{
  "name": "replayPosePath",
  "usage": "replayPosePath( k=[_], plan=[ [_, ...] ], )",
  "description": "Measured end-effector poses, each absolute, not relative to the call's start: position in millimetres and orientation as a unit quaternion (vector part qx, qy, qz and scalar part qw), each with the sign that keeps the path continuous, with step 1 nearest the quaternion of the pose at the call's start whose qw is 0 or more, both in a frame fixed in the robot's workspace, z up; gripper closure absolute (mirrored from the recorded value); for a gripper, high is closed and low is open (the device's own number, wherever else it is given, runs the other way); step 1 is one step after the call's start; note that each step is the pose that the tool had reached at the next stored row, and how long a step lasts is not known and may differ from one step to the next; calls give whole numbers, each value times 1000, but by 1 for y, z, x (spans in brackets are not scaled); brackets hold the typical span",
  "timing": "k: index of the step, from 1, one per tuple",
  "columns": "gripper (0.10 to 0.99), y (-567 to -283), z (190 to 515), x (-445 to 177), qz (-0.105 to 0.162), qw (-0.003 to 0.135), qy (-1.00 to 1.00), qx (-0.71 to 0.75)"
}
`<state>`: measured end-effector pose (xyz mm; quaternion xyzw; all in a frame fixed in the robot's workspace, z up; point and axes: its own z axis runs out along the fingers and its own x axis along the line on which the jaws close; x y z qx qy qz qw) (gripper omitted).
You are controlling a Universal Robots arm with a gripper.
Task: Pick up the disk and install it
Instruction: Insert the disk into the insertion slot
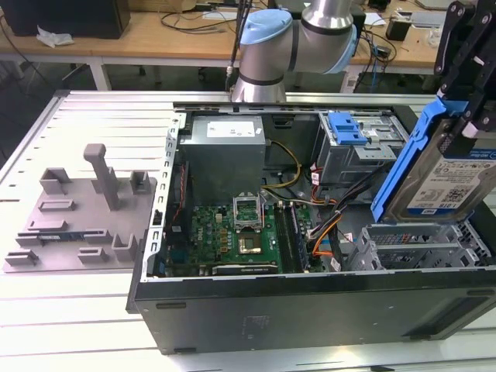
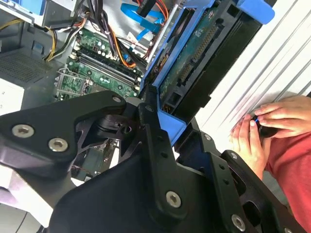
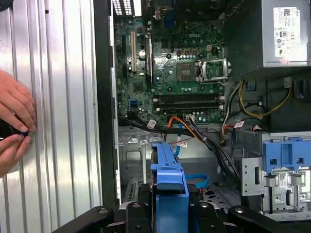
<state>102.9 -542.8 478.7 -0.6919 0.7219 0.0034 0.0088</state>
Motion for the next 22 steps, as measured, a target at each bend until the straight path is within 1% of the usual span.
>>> replayPosePath(
  k=[22],
  plan=[
    [718, -543, 476, 105, 3, 8, 708, -707]
  ],
)
